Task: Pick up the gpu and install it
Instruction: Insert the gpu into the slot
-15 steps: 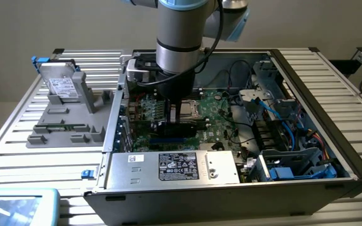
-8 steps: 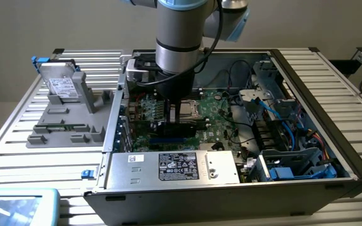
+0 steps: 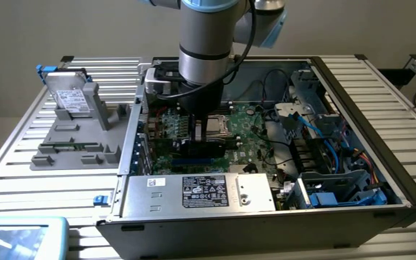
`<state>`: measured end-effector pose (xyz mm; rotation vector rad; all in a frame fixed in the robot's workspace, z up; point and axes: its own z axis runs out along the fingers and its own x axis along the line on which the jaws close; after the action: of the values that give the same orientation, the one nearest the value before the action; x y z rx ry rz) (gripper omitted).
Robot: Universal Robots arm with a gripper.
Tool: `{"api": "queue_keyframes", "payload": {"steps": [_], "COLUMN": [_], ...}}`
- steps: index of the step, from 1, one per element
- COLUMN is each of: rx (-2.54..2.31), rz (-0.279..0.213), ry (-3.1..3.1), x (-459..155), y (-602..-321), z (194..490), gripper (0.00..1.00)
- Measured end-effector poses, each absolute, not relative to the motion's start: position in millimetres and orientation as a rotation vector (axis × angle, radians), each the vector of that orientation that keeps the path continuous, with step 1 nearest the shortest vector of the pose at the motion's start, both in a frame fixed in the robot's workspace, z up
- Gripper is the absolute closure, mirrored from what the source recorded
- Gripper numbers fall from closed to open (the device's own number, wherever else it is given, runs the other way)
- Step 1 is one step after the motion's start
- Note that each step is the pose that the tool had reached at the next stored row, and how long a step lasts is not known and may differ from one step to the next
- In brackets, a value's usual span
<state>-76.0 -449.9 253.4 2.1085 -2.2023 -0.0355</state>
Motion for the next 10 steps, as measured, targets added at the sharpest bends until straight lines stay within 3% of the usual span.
{"api": "queue_keyframes", "payload": {"steps": [10], "rx": [2.109], "rz": [-0.036], "ry": [-2.203], "x": [-76.5], "y": [-449.8], "z": [252.9], "gripper": [0.72]}}
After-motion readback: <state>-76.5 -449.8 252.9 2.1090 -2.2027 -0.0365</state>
